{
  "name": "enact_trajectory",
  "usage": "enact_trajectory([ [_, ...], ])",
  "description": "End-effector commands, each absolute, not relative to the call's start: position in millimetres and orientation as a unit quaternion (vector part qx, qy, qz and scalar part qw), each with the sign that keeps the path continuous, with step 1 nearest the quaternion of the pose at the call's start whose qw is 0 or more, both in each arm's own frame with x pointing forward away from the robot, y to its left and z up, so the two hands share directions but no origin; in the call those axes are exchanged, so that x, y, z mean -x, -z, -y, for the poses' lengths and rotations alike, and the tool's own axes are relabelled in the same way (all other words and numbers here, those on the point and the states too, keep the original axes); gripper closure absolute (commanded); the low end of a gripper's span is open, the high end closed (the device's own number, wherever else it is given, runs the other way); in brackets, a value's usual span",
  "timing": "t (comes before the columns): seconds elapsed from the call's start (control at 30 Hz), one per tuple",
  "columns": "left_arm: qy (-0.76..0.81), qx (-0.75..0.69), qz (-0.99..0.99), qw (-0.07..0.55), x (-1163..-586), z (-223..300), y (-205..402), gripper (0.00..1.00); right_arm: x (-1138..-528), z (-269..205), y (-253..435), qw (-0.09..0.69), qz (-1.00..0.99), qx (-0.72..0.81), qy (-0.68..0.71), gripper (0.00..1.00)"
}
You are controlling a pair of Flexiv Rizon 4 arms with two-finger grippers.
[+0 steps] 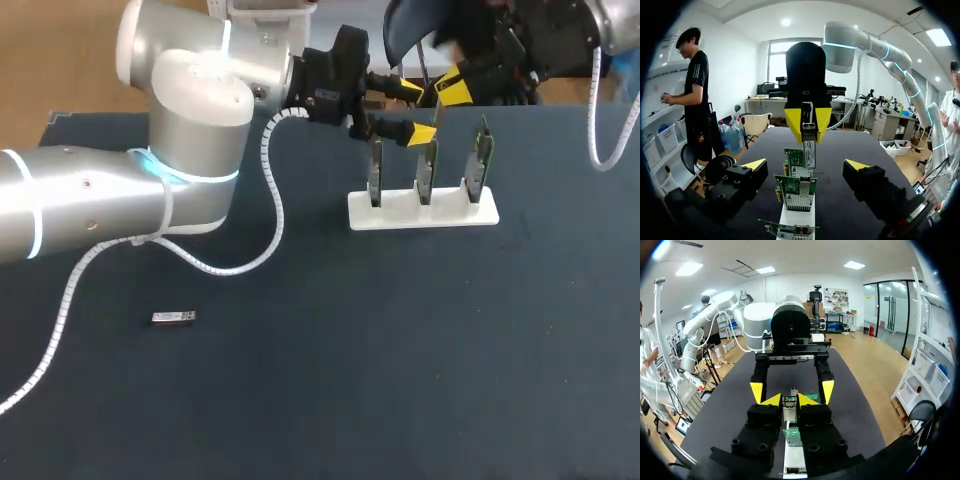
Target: Pick up the optical module with the left hand, and insert it into the network port with the right hand.
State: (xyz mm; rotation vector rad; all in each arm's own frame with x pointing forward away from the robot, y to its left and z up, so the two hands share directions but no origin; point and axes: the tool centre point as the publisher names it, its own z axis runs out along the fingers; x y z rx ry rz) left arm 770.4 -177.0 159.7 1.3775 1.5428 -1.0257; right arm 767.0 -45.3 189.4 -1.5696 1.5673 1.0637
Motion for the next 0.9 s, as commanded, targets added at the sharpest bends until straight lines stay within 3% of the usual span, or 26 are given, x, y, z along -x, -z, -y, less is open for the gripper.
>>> enact_trajectory([
  [0.03,0.390,-0.557,-0.623,0.387,-775.6,174.5,-160.3,0.00,-763.8,45.6,-189.4,0.335,-0.601,0.602,-0.405,1.00],
  [0.9,0.332,-0.619,-0.637,0.317,-770.4,169.4,-136.3,0.00,-759.5,46.3,-189.7,0.337,-0.600,0.604,-0.401,1.00],
])
